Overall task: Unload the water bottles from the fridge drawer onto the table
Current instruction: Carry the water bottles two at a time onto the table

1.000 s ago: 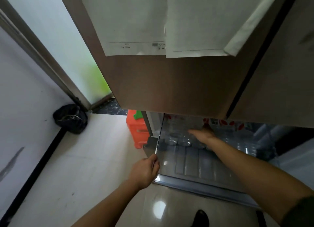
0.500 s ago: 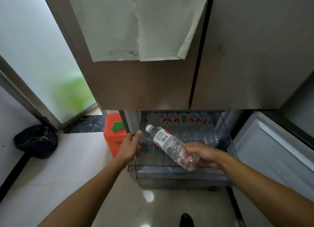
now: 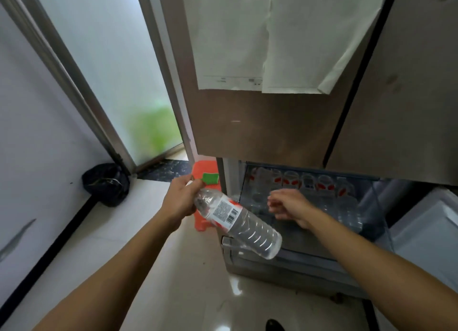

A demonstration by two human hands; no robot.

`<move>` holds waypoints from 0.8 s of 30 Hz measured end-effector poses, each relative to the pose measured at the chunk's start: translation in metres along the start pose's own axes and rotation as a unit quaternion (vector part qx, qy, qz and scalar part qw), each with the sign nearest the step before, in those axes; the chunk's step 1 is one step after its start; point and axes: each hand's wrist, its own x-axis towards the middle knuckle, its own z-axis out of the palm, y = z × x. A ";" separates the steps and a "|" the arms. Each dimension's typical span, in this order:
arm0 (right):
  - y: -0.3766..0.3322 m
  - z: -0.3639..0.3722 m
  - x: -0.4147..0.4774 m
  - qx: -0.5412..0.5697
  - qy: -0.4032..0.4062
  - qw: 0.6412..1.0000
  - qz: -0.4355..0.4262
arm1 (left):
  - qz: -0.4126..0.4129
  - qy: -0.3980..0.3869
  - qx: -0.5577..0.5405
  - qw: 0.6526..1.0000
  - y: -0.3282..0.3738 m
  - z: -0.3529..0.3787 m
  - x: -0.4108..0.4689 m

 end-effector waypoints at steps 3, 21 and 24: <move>0.004 0.005 0.063 -0.036 0.091 0.995 0.025 | -0.001 0.052 -0.012 0.999 -0.002 -0.009 -0.001; 0.026 -0.030 0.100 -0.276 0.094 0.955 0.052 | -0.039 -0.032 0.097 0.994 -0.021 0.020 0.000; 0.042 -0.065 0.086 -0.364 0.118 0.922 0.059 | -0.021 -0.073 0.116 0.990 -0.018 0.035 0.001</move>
